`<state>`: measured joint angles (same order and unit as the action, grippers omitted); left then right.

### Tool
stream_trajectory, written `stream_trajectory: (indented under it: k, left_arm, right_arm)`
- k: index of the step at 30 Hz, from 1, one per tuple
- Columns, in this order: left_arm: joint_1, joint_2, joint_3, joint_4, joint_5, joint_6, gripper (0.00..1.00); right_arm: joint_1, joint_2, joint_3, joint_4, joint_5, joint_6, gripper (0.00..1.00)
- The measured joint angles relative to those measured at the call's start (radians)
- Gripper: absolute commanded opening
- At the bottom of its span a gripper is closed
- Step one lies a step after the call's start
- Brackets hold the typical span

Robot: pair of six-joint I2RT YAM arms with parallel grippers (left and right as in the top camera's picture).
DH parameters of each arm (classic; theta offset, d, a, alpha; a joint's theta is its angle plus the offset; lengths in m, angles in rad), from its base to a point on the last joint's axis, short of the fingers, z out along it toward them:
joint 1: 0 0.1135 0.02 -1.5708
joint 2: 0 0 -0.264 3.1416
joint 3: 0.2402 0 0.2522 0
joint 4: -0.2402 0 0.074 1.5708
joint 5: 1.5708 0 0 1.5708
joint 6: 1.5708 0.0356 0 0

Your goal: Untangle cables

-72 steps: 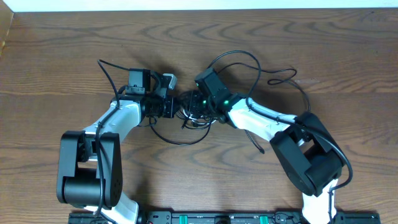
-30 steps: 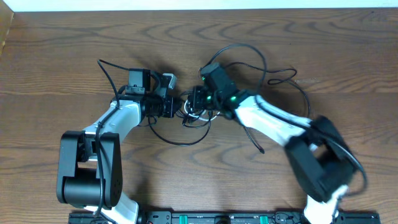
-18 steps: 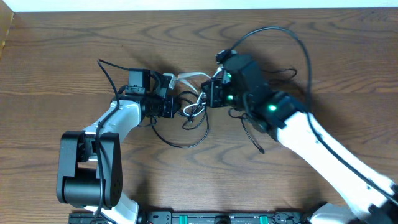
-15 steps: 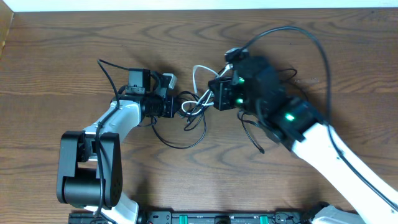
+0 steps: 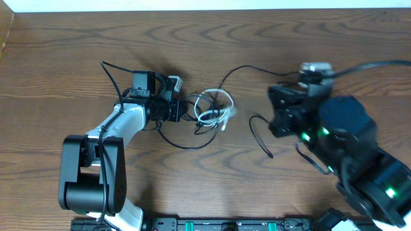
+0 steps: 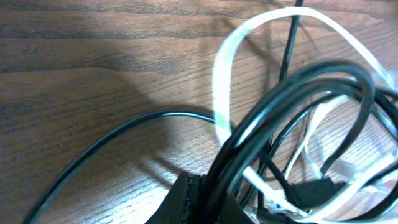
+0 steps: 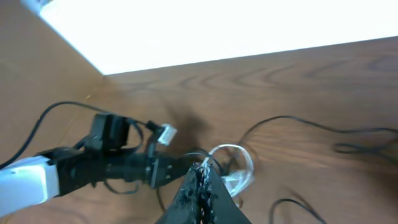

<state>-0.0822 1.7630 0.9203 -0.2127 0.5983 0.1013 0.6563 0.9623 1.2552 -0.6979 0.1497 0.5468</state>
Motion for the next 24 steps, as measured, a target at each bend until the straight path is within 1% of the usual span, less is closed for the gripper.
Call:
stream_trajectory:
  k: [1, 3, 5, 6, 7, 10, 14, 15, 17, 19, 22, 23, 24]
  left_arm:
    - [0.000, 0.000, 0.000, 0.000, 0.000, 0.000, 0.08]
    - [0.000, 0.000, 0.000, 0.000, 0.000, 0.000, 0.08]
    - [0.000, 0.000, 0.000, 0.000, 0.000, 0.000, 0.08]
    - [0.000, 0.000, 0.000, 0.000, 0.000, 0.000, 0.08]
    - [0.000, 0.000, 0.000, 0.000, 0.000, 0.000, 0.08]
    - [0.000, 0.000, 0.000, 0.000, 0.000, 0.000, 0.08]
    - [0.000, 0.000, 0.000, 0.000, 0.000, 0.000, 0.08]
    - [0.000, 0.000, 0.000, 0.000, 0.000, 0.000, 0.08]
    - [0.000, 0.000, 0.000, -0.002, -0.001, 0.000, 0.08]
    - [0.000, 0.000, 0.000, -0.003, -0.002, 0.000, 0.08]
    - [0.000, 0.000, 0.000, -0.004, -0.002, 0.000, 0.08]
    - [0.000, 0.000, 0.000, -0.003, -0.002, 0.000, 0.08]
    - [0.000, 0.000, 0.000, -0.003, -0.002, 0.000, 0.08]
  right_arm:
    - [0.000, -0.012, 0.000, -0.013, 0.016, 0.000, 0.04]
    - [0.000, -0.025, 0.000, -0.038, 0.036, 0.001, 0.21]
    - [0.000, -0.024, 0.000, -0.063, 0.051, -0.001, 0.41]
    - [0.000, -0.019, 0.000, -0.077, 0.052, 0.000, 0.49]
    - [0.000, -0.012, 0.000, -0.087, 0.053, -0.005, 0.54]
    - [0.000, 0.033, 0.000, -0.100, 0.036, -0.006, 0.57]
    - [0.000, 0.137, 0.000, -0.091, -0.010, 0.002, 0.64]
    - [0.000, 0.166, 0.000, -0.086, -0.023, 0.006, 0.64]
    - [0.000, 0.238, 0.000, -0.047, -0.053, 0.015, 0.64]
    - [0.000, 0.350, 0.000, 0.048, -0.114, 0.023, 0.62]
    - [0.000, 0.439, 0.000, 0.143, -0.175, 0.032, 0.58]
    - [0.000, 0.471, 0.000, 0.167, -0.194, 0.042, 0.57]
    - [0.000, 0.514, 0.000, 0.192, -0.215, 0.058, 0.53]
